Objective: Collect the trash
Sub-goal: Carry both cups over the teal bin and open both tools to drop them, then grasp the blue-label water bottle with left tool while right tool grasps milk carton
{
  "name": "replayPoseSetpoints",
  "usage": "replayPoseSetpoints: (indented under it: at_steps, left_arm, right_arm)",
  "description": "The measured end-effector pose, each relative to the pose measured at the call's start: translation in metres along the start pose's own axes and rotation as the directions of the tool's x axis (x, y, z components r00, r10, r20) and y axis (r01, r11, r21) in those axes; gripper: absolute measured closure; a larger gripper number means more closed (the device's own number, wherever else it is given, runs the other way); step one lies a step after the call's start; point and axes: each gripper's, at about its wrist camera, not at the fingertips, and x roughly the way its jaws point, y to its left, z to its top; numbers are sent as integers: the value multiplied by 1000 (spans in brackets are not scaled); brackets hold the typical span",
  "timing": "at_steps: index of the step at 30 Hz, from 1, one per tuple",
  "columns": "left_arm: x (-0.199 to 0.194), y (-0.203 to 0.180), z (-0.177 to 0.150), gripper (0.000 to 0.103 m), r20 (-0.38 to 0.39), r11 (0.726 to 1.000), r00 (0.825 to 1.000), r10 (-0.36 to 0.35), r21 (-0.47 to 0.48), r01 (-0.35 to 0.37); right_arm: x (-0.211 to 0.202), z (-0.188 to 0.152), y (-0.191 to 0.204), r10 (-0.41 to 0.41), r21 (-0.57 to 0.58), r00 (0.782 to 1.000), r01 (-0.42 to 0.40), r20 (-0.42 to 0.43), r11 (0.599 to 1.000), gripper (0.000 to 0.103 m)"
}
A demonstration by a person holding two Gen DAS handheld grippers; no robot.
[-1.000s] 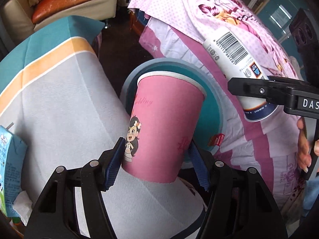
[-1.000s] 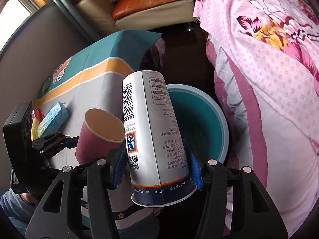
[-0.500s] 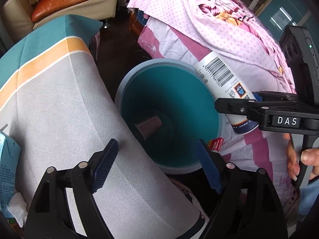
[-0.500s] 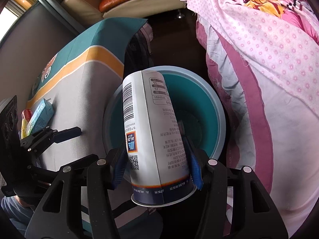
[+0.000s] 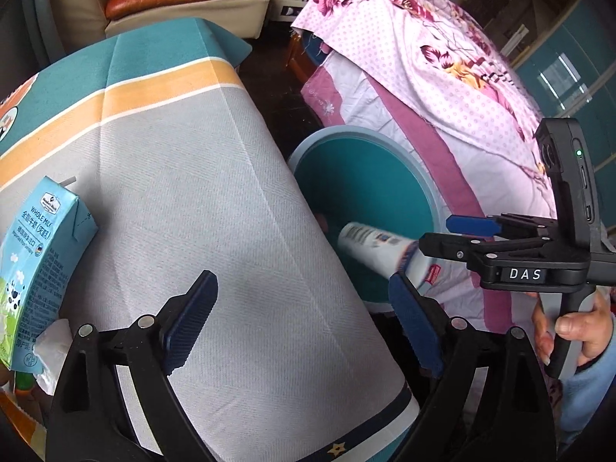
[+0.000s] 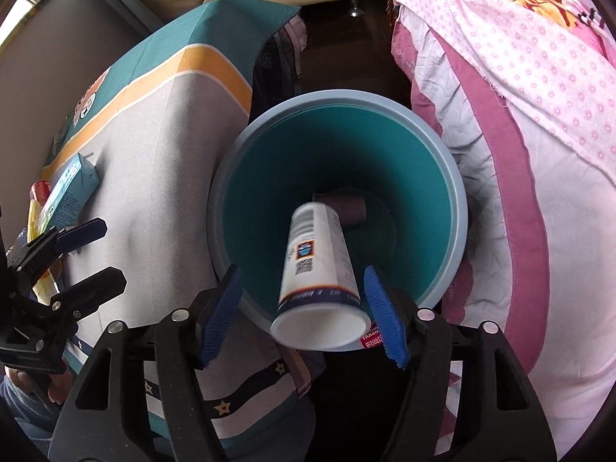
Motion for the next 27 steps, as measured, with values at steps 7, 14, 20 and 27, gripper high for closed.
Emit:
replayPoseSetpoints:
  at_steps: [7,14,20,27]
  left_arm:
    - [-36,14,-15,12,44,1000,999,14,-12,-14]
    - [-81,35,-32,12,89,998,995,45,-53,-40]
    - [-124,63,-50,12,123,992,989,81,-101,-69]
    - [-177,112,-70,12,176,979,977,122,-186,-89]
  right_arm:
    - [-20,-5,27,-17,-16,1000,18,20,1000,30]
    - [-35,-10,73,16,-40,1000,-16,9,999,26]
    - [-43,-14,127,18,-106,1000,-17,8,994,26]
    - [-43,-21,185,29,-179,1000,-31,-12,983,25]
